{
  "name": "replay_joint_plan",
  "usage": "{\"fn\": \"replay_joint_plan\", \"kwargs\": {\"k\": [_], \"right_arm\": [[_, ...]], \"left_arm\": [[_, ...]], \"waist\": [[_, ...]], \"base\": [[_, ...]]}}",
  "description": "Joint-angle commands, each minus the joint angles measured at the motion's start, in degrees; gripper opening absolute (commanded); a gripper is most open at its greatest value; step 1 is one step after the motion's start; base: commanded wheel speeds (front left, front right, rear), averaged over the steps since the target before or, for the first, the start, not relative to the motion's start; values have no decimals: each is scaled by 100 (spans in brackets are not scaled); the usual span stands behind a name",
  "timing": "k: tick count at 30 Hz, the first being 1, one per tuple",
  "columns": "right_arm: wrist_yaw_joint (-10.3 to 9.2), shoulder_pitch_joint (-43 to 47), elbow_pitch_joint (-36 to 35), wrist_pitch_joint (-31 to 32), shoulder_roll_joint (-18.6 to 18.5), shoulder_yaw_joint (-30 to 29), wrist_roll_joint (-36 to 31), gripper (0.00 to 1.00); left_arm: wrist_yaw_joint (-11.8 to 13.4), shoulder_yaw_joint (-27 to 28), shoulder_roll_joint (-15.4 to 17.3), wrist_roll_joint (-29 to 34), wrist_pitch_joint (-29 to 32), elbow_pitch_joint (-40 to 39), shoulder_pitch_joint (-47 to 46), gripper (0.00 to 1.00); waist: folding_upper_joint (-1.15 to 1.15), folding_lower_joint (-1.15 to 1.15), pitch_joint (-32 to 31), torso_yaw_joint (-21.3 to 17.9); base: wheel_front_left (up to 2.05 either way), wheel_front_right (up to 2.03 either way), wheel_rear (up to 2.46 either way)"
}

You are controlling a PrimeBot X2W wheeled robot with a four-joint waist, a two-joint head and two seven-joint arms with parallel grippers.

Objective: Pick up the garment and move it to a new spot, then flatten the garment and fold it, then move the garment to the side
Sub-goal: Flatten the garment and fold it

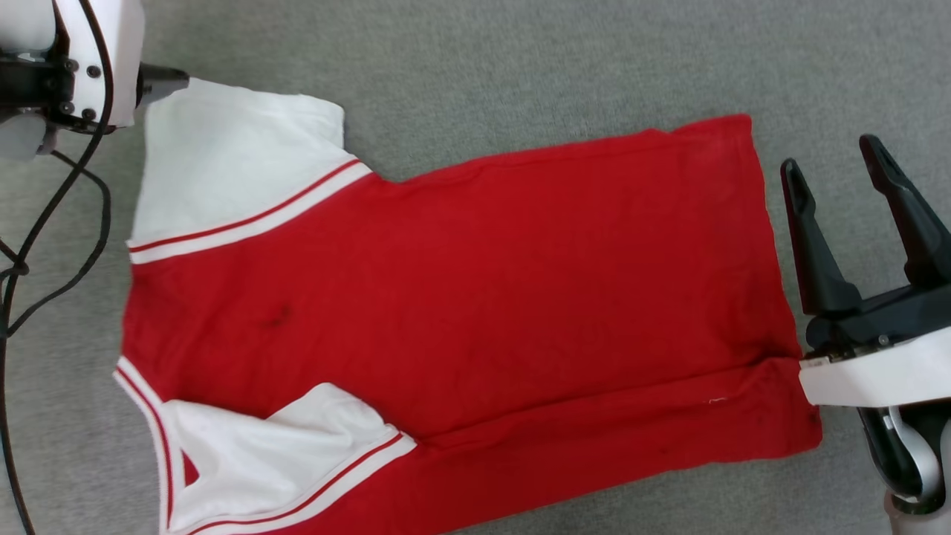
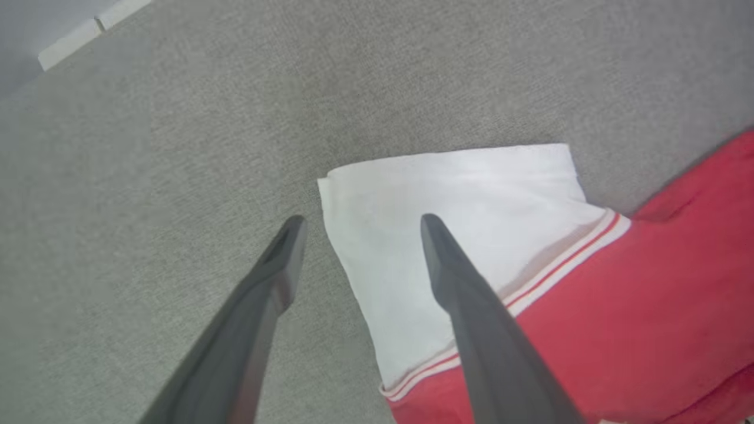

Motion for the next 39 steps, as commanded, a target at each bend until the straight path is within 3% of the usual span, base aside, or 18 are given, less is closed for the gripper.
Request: {"fn": "replay_joint_plan", "kwargs": {"k": [1, 5, 12, 13, 14, 20, 23, 27, 34, 39], "right_arm": [[-2, -105, -13, -18, 32, 24, -21, 100], [-2, -252, 59, -54, 56, 141, -14, 100], [-2, -376, 167, -51, -30, 149, 17, 100], [-3, -401, 171, -41, -44, 138, 29, 100], [-3, -427, 175, -29, -64, 120, 29, 100], [-3, -780, 175, 171, -376, 35, 43, 100], [-3, -1106, 211, 605, -801, 109, 117, 100], [-2, -1718, 388, 1633, -1511, 421, 538, 100], [-3, -2717, 1060, 4341, -2852, 1609, 1929, 100], [-3, -3356, 1511, 5629, -3213, 2290, 2643, 100]], "left_arm": [[-4, -51, -6, 58, 40, 59, -77, 100], [-12, -124, -57, 99, 78, 332, -30, 100], [-285, -496, 19, 263, 230, 750, 287, 100], [-318, -507, -12, 221, 211, 769, 349, 44], [-359, -548, -46, 213, 226, 776, 389, 0], [-515, -558, -185, 326, -106, 774, 293, 0], [-590, -568, -292, 332, -292, 730, 260, 0], [-658, -566, -427, 278, -597, 617, 313, 0], [-724, -687, -605, 276, -943, 194, 374, 0], [-732, -768, -699, 292, -1072, -124, 261, 0]], "waist": [[0, -1, 254, -158], [0, -1, 448, -238], [0, -1, 473, -208], [0, -1, 449, -191], [0, -1, 423, -163], [0, -1, 156, -16], [0, -1, -44, 94], [0, -1, -302, 244], [0, -1, -456, 583], [0, -1, -327, 797]], "base": [[0, 0, 0], [0, 0, 0], [0, 0, 0], [0, 0, 0], [0, 0, 0], [0, 0, 0], [0, 0, 0], [0, 0, 0], [0, 0, 0], [0, 0, 0]]}}
